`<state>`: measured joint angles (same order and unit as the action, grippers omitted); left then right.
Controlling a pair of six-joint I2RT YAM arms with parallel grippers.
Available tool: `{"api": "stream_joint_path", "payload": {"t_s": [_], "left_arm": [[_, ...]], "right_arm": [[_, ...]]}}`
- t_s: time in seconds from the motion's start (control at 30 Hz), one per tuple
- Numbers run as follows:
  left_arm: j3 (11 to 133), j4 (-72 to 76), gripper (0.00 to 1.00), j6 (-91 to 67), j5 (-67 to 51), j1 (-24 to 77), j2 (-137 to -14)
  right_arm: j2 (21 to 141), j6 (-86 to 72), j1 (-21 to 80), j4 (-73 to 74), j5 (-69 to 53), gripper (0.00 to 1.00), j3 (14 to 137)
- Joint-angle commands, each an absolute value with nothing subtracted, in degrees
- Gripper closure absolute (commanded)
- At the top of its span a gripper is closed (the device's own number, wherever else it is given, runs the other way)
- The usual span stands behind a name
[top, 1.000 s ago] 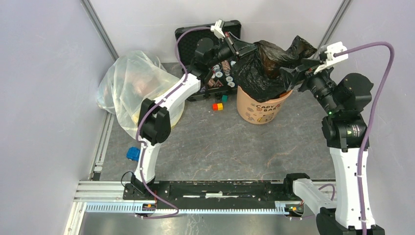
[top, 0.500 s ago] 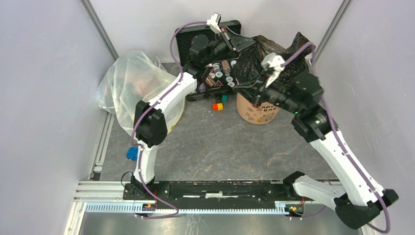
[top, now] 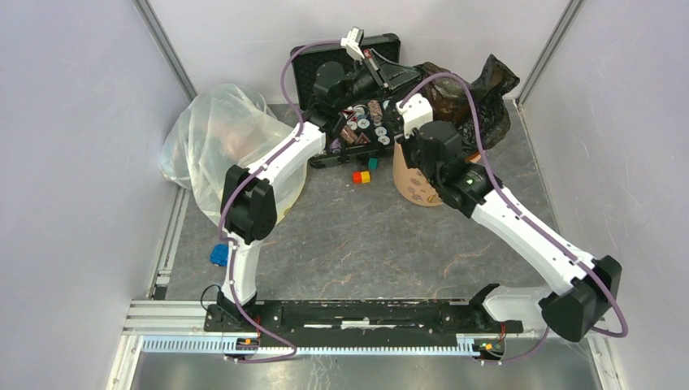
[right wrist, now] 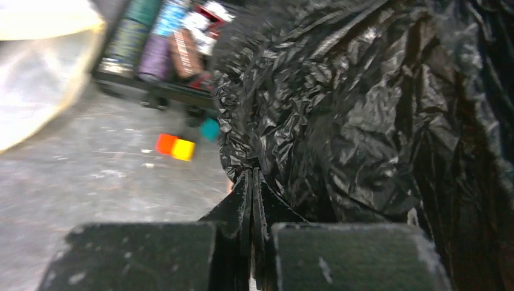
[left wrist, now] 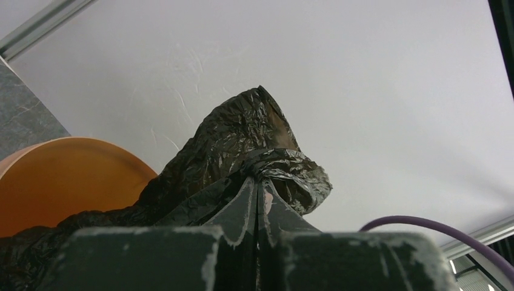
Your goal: Put the trash bags into the trash bin
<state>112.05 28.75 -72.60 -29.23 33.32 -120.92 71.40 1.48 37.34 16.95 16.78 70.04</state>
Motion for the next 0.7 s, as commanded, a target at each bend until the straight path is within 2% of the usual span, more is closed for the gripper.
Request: {"api": "stream_joint_path", "payload": {"t_s": [0.0,0.23,0.43,0.67], "left_arm": [[112.37,32.88,0.98,-75.02,-30.32,33.07,-118.50],[112.59,33.66,0.98,-75.59,-30.72,33.09,-120.36],[109.72,34.50,0.98,-75.26,-31.11,32.87,-121.29],[106.41,36.78,0.98,-75.98,-31.63,32.71,-122.05]], "right_arm": [[74.39,5.27,36.06,16.70,36.92,1.00,73.80],[83.03,3.85,28.82,21.24,39.08,1.00,77.83],[85.99,3.12,24.84,22.88,32.71,1.00,76.47],[82.73,5.46,24.83,25.54,26.94,1.00,78.40]]}}
